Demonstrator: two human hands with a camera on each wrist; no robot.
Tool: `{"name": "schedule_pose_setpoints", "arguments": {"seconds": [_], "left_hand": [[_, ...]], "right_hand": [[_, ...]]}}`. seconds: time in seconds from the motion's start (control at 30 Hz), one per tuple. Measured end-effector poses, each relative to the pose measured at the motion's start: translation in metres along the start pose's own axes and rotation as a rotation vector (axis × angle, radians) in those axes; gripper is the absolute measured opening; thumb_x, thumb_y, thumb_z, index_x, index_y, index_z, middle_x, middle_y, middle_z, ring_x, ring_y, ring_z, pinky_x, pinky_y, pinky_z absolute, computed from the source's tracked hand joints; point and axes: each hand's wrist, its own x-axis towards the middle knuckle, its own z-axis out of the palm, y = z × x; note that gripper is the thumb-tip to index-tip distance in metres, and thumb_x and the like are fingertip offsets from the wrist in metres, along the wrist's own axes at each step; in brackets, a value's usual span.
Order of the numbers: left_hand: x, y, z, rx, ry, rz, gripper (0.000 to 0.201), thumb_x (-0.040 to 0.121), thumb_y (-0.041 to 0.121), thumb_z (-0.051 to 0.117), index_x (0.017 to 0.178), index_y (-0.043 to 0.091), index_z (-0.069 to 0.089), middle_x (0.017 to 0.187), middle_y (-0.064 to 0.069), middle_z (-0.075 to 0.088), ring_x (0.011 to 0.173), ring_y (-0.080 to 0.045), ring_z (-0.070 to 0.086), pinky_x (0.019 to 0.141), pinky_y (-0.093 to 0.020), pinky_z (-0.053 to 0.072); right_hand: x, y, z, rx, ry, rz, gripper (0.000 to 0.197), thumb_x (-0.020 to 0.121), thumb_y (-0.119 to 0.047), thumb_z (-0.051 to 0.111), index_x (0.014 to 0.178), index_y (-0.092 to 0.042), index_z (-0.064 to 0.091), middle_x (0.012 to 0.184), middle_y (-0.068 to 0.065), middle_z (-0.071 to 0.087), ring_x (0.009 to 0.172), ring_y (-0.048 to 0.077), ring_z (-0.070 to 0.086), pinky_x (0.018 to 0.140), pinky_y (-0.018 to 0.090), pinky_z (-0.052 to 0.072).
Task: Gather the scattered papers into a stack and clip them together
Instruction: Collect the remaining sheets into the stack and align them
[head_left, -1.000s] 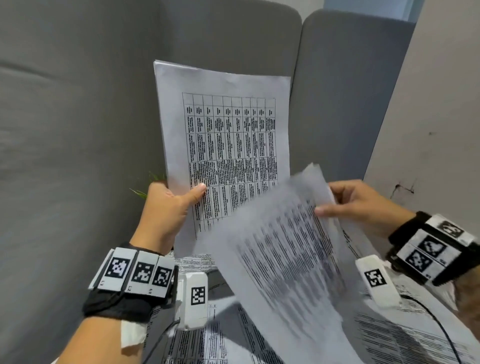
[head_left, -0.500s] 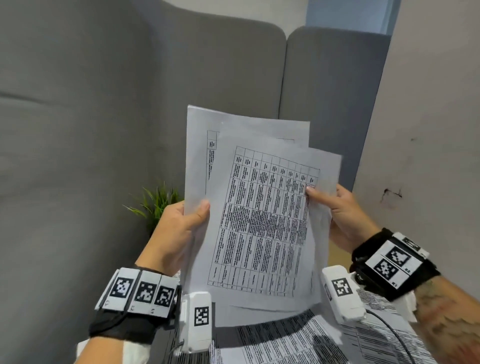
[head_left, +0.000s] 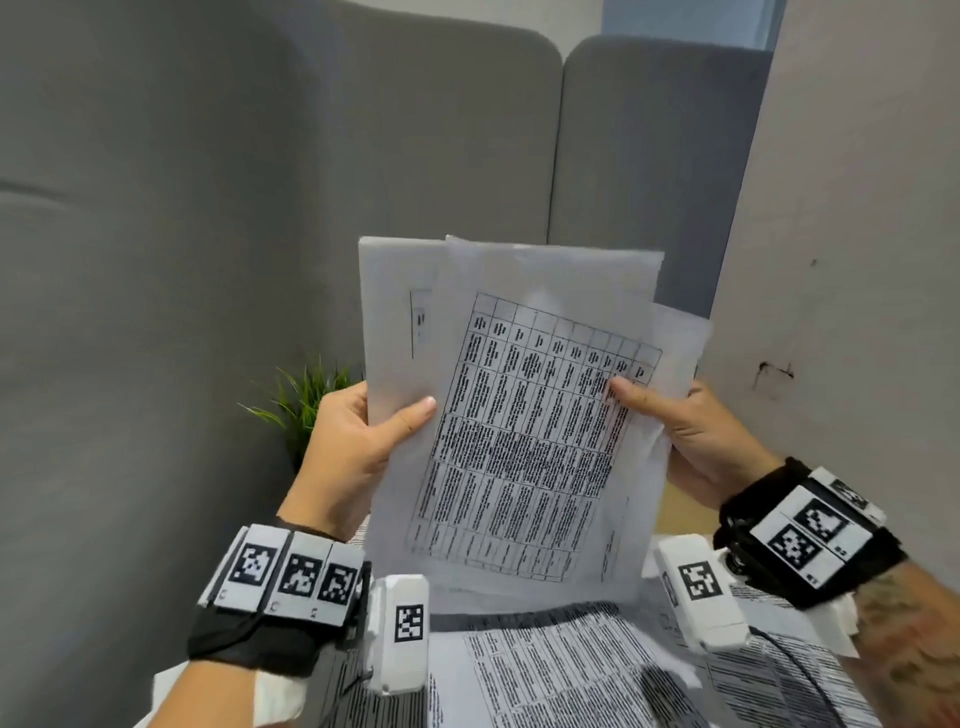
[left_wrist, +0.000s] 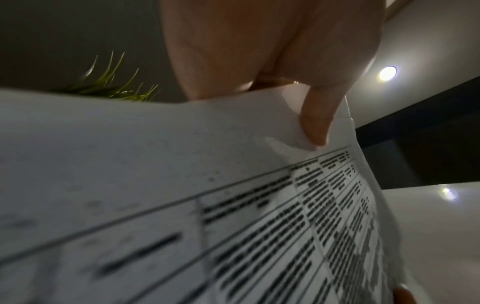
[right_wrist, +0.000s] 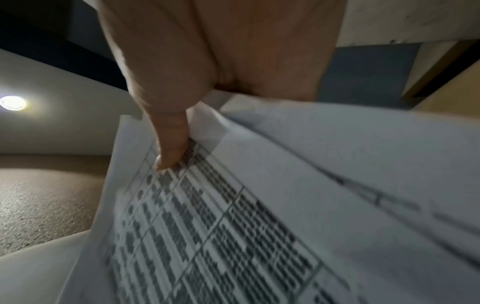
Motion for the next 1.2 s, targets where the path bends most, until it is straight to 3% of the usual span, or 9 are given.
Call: {"name": "schedule_pose_setpoints", "arguments": {"seconds": [0.07,0.27,0.37,0.53,0.7,0.9,1.07,1.13,1.2], "left_hand": [[0.0,0.0,-0.001,0.006,-0.055,-0.018,0.031,0.075,0.009,0.076,0.104,0.0,0.068,0.098,-0.016,0.075,0.084,-0.026,0.072,0.072,-0.035,0.06],[-0.003,-0.011,0.003,0.077,-0.083,-0.048,0.039,0.072,0.018,0.084,0.103,0.0,0.07,0.1,-0.02,0.073,0.096,-0.036,0.068,0.085,-0.045,0.055],[-0.002,-0.003,0.006,0.059,-0.065,0.012,0.032,0.07,0.018,0.085,0.096,0.005,0.071,0.093,-0.013,0.074,0.091,-0.03,0.068,0.082,-0.043,0.056],[-0.002,0.006,-0.001,0.0,-0.145,0.0,0.062,0.05,0.042,0.093,0.1,0.009,0.075,0.102,-0.013,0.074,0.095,-0.026,0.07,0.082,-0.035,0.058],[-0.005,-0.001,0.005,0.088,-0.177,-0.072,0.049,0.071,0.024,0.082,0.114,0.008,0.065,0.113,-0.016,0.071,0.11,-0.031,0.065,0.099,-0.049,0.05],[-0.008,0.019,0.013,0.104,-0.187,0.004,0.031,0.076,0.01,0.072,0.106,0.01,0.067,0.106,-0.006,0.074,0.103,-0.019,0.069,0.091,-0.029,0.054],[-0.011,0.029,0.01,0.266,-0.219,0.056,0.026,0.078,0.019,0.077,0.099,0.005,0.069,0.1,-0.009,0.075,0.098,-0.023,0.069,0.09,-0.037,0.055],[-0.009,0.029,0.006,0.286,-0.118,0.123,0.024,0.081,0.018,0.076,0.1,0.005,0.07,0.106,-0.021,0.072,0.098,-0.028,0.069,0.089,-0.049,0.054],[-0.006,0.03,-0.002,0.352,-0.008,0.182,0.023,0.081,0.02,0.072,0.094,0.001,0.07,0.102,-0.033,0.068,0.088,-0.028,0.064,0.086,-0.06,0.05]], "right_hand": [[-0.007,0.003,-0.002,-0.018,-0.04,0.05,0.023,0.084,-0.011,0.064,0.105,-0.007,0.072,0.116,0.014,0.072,0.111,0.025,0.068,0.095,0.037,0.054],[-0.021,0.023,0.007,-0.073,-0.092,0.075,0.037,0.084,-0.001,0.065,0.12,-0.008,0.062,0.121,0.011,0.07,0.121,0.027,0.062,0.106,0.046,0.044],[-0.022,0.014,0.019,-0.048,-0.094,-0.026,0.042,0.08,0.001,0.065,0.121,-0.01,0.061,0.122,0.014,0.069,0.117,0.028,0.065,0.098,0.043,0.052],[-0.019,-0.001,0.02,-0.002,-0.19,-0.046,0.035,0.079,0.0,0.068,0.113,-0.011,0.069,0.115,0.014,0.072,0.109,0.03,0.069,0.086,0.042,0.058],[-0.02,0.007,0.023,-0.09,-0.163,-0.007,0.034,0.081,0.001,0.07,0.113,-0.012,0.07,0.119,0.016,0.071,0.111,0.035,0.067,0.093,0.047,0.056],[-0.013,-0.014,0.033,-0.058,0.015,-0.16,0.106,0.047,-0.031,0.098,0.133,0.004,0.047,0.122,0.019,0.068,0.116,0.032,0.065,0.106,0.053,0.046],[0.002,-0.047,0.046,0.013,0.021,-0.25,0.089,0.061,-0.02,0.093,0.132,0.012,0.048,0.127,0.026,0.063,0.12,0.037,0.061,0.111,0.056,0.039],[0.009,-0.048,0.045,-0.038,0.004,-0.215,0.06,0.071,-0.024,0.087,0.119,0.002,0.062,0.118,0.021,0.069,0.112,0.034,0.066,0.108,0.052,0.041],[0.011,-0.042,0.041,-0.142,-0.047,-0.119,0.032,0.076,-0.043,0.076,0.096,-0.018,0.073,0.095,0.01,0.072,0.089,0.025,0.068,0.09,0.043,0.049]]}}
